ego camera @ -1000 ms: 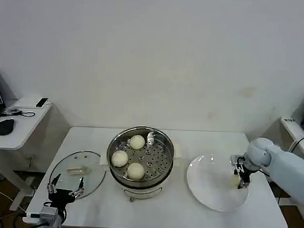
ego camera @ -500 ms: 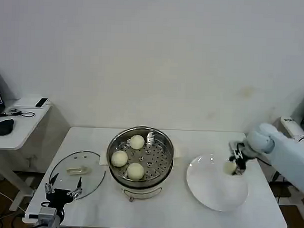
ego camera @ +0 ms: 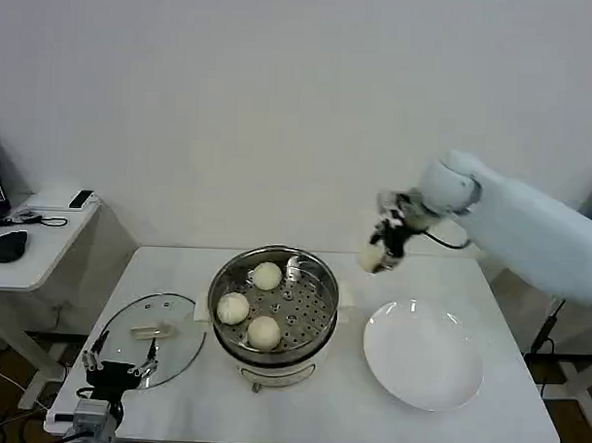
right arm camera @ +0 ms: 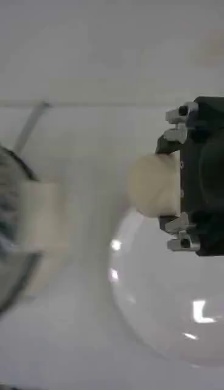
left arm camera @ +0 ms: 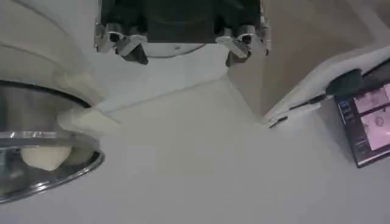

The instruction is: Take steamed baozi put them in steamer then cover it.

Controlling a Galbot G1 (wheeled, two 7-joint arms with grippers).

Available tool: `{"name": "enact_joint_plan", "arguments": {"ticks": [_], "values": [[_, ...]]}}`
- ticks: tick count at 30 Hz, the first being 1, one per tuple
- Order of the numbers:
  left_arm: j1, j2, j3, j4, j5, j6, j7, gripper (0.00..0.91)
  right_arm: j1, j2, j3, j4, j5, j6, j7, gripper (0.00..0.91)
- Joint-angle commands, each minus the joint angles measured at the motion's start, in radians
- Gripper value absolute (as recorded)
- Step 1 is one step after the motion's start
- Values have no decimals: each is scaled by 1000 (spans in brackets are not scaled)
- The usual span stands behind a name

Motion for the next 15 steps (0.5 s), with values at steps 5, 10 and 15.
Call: {"name": "enact_joint_plan", "arguments": {"ticks": [5,10,15], "values": [[-2,-15,2,-5,8,3,-8,907,158,382,-131,-138,190,-97,22,665],[-10,-22,6,2,3,3,-11,907,87,427,-149,-170,173,-105,28,665],[-9,-25,11,2,1,3,-12,907,29,447,-174,-195,153,-111,35,665]]}}
